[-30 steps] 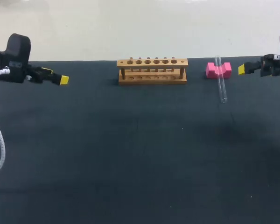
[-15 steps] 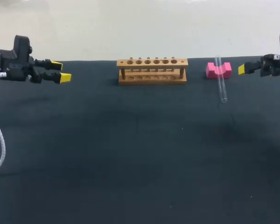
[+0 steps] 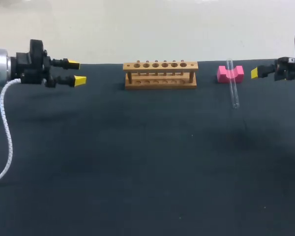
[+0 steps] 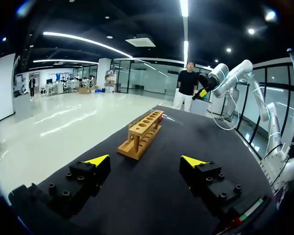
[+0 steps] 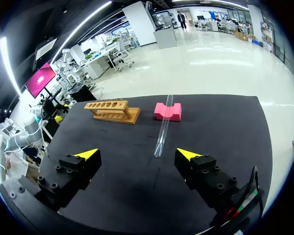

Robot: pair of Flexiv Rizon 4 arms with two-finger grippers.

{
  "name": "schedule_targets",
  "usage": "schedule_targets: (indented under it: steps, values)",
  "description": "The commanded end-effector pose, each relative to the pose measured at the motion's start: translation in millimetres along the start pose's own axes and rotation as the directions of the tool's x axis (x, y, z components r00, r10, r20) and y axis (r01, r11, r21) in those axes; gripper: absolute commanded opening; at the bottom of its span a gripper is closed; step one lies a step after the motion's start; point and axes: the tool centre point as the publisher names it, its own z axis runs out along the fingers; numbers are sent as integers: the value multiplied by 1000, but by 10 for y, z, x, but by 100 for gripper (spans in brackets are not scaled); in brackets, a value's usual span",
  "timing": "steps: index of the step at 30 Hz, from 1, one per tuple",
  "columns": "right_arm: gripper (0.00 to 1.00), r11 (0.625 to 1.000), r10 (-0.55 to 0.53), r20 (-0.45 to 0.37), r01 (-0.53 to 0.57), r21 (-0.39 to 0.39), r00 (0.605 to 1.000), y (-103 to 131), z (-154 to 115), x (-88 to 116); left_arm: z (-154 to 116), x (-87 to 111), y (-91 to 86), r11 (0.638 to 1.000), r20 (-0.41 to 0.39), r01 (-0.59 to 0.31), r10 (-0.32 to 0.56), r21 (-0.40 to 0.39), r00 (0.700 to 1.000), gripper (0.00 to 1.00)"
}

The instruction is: Grasp the test tube, adjust it, and insert it.

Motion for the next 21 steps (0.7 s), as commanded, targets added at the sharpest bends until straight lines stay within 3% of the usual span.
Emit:
schedule_targets:
  steps: [1, 11, 21]
  values:
    - [100, 1000, -1, 1, 1, 0, 1000, -1, 4, 0, 134, 7, 101, 997, 4, -15, 14, 79, 1000, 100]
    - [100, 1000, -1, 1, 1, 0, 1000, -1, 4, 0, 263, 20, 79, 993, 8, -40, 39, 110, 999, 100]
    - [100, 1000, -1, 1, 1, 0, 1000, -1, 4, 0, 319, 23, 54, 995, 5, -60, 60, 83, 998, 100]
